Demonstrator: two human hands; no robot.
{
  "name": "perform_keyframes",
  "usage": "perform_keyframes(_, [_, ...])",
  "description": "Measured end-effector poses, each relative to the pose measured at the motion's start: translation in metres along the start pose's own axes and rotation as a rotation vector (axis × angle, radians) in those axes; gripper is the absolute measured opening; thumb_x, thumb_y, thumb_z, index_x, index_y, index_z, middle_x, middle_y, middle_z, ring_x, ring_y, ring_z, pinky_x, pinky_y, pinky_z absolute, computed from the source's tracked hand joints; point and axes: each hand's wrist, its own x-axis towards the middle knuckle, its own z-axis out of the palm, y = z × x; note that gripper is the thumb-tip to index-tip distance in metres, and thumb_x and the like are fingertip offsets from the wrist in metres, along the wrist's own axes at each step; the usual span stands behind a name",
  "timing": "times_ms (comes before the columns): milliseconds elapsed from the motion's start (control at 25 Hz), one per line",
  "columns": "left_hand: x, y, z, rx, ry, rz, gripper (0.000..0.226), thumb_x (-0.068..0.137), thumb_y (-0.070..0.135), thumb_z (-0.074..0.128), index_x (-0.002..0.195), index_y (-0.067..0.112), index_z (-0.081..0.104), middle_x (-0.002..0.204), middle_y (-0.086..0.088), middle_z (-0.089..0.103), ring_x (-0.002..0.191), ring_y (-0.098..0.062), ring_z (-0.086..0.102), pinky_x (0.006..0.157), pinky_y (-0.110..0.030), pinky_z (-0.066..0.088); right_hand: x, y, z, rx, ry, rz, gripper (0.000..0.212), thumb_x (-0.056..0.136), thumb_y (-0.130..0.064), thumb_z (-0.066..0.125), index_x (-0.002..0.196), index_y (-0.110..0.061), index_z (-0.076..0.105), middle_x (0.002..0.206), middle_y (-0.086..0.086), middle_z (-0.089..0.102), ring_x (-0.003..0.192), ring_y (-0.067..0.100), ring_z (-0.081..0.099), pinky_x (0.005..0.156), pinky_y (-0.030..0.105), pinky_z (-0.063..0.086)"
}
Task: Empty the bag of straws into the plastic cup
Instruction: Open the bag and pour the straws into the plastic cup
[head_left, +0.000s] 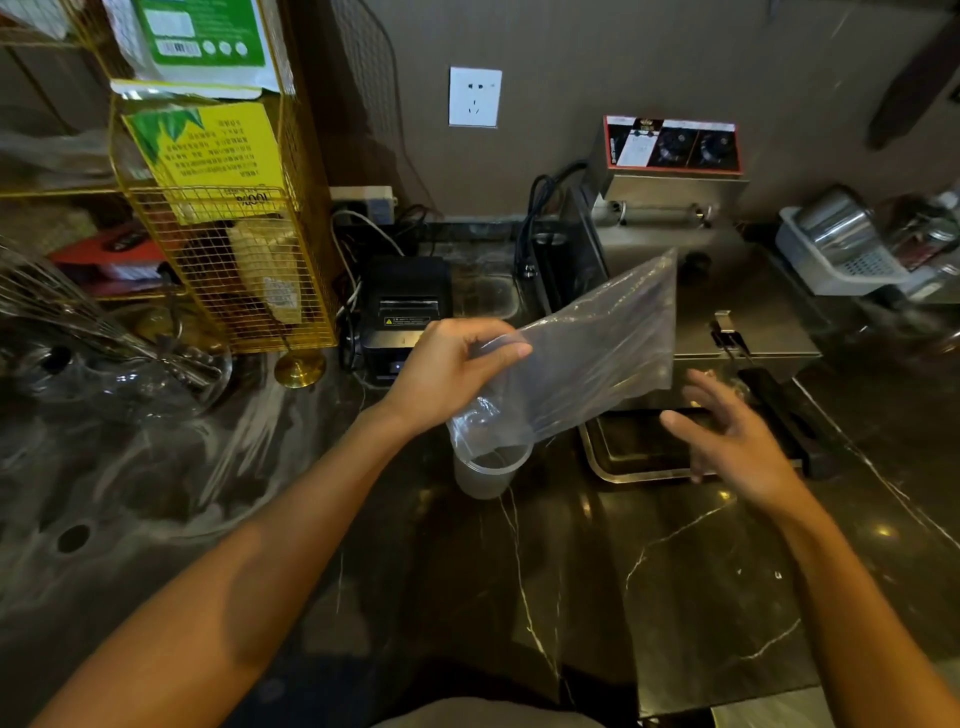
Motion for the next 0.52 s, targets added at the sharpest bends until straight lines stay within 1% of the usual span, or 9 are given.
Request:
perform_keyframes(80, [-0.002,0.001,-0.003,-0.021,-0.017,-0.003,0.021,0.099,0.024,0.065,0.112,0.013,0.077,0.108,0.004,0.078,0.104,-0.006,0.073,0.092,-0.04,0.061,0.007,0.004,0.017,0.088,-0.061,-0.026,0.072,0.096,-0.032,0.067,0.158,-0.038,0.031,0.145,-0.01,0.045,0.065,0.015,0.062,0.062,0.034,0.059])
perform_keyframes(160, [-0.004,0.002,-0.006,-0.042,-0.026,-0.002,0.02,0.099,0.023,0.064,0.112,0.013,0.076,0.109,0.004,0.077,0.105,-0.006,0.073,0.093,-0.038,0.06,0.016,0.003,0.027,0.224,-0.029,-0.01,0.071,0.097,-0.031,0.066,0.159,-0.036,0.031,0.142,-0.007,0.049,0.064,0.012,0.061,0.064,0.033,0.06])
perform_keyframes(240, [-0.005,0.004,-0.01,-0.043,-0.03,0.005,0.02,0.098,0.022,0.065,0.113,0.013,0.076,0.109,0.005,0.077,0.106,-0.005,0.073,0.093,-0.035,0.06,0.027,0.002,0.034,0.45,0.0,0.07,0.072,0.098,-0.031,0.066,0.16,-0.03,0.031,0.141,0.001,0.055,0.066,0.012,0.06,0.066,0.034,0.061])
perform_keyframes(320, [-0.006,0.005,-0.011,-0.048,-0.048,0.015,0.02,0.098,0.02,0.065,0.113,0.013,0.076,0.11,0.004,0.077,0.106,-0.006,0.073,0.091,-0.034,0.061,0.04,0.003,0.038,0.693,-0.042,0.121,0.066,0.098,-0.033,0.066,0.157,-0.025,0.037,0.14,0.009,0.062,0.067,0.01,0.058,0.064,0.031,0.061])
perform_keyframes(360, [-0.006,0.005,-0.012,-0.05,-0.057,0.019,0.02,0.098,0.019,0.065,0.114,0.012,0.076,0.111,0.003,0.077,0.106,-0.006,0.073,0.091,-0.034,0.062,0.045,0.004,0.039,0.762,-0.07,0.128,0.061,0.098,-0.035,0.065,0.154,-0.022,0.043,0.141,0.01,0.064,0.067,0.008,0.057,0.064,0.029,0.06])
perform_keyframes(440, [-0.007,0.006,-0.012,-0.053,-0.067,0.021,0.021,0.098,0.018,0.064,0.114,0.011,0.076,0.112,0.001,0.077,0.106,-0.007,0.073,0.09,-0.033,0.062,0.053,0.006,0.041,0.841,-0.11,0.124,0.053,0.098,-0.037,0.064,0.147,-0.018,0.054,0.142,0.009,0.065,0.071,0.005,0.061,0.064,0.024,0.059])
perform_keyframes(520, [-0.008,0.006,-0.014,-0.054,-0.062,0.021,0.02,0.099,0.018,0.064,0.115,0.012,0.075,0.111,0.002,0.077,0.106,-0.006,0.073,0.09,-0.031,0.062,0.053,0.002,0.041,0.896,-0.108,0.092,0.047,0.1,-0.035,0.063,0.143,-0.016,0.059,0.137,0.009,0.069,0.083,0.009,0.066,0.066,0.024,0.06])
